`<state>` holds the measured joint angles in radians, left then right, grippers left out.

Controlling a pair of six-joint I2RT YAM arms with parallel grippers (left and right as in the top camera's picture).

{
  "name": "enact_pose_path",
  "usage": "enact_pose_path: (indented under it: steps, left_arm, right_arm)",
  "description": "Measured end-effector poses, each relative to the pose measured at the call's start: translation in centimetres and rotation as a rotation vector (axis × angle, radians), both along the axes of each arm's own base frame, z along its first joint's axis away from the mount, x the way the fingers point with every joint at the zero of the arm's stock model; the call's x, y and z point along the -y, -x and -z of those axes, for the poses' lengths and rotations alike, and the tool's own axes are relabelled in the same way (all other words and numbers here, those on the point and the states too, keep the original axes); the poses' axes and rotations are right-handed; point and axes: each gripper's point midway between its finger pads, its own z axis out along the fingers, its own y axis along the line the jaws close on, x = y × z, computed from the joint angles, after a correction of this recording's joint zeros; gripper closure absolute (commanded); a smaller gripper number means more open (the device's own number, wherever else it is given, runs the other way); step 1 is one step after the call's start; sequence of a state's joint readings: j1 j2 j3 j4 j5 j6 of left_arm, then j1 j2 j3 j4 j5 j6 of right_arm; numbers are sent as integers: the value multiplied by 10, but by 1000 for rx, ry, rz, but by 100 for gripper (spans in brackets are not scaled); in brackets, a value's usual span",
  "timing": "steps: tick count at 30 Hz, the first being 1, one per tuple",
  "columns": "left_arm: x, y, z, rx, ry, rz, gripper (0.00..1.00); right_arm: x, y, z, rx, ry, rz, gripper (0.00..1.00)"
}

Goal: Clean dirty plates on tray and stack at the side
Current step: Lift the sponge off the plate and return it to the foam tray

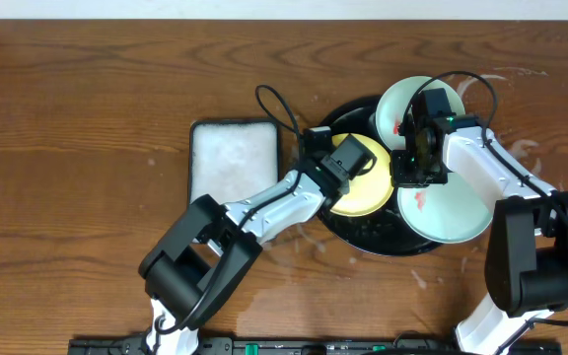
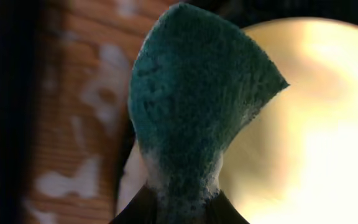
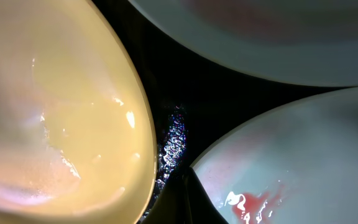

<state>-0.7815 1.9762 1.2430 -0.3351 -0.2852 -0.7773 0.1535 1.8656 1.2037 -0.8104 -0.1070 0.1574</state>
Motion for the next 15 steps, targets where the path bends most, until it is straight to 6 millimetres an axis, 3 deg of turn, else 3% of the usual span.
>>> enact_pose_path:
  steps: [3, 6, 11, 15]
  left_arm:
    - [-13, -6, -11, 27, -15, -16, 92]
    - [-29, -13, -39, 76, -8, -49, 92]
    - [-67, -24, -130, 226, 81, -136, 92]
    - [-127, -20, -175, 269, 83, -248, 92]
  right_arm:
    - [-1, 0, 0, -2, -4, 0, 99]
    - [-2, 1, 0, -2, -13, -1, 99]
    - [-11, 1, -3, -4, -64, -7, 99]
    - [-22, -1, -15, 34, -91, -39, 99]
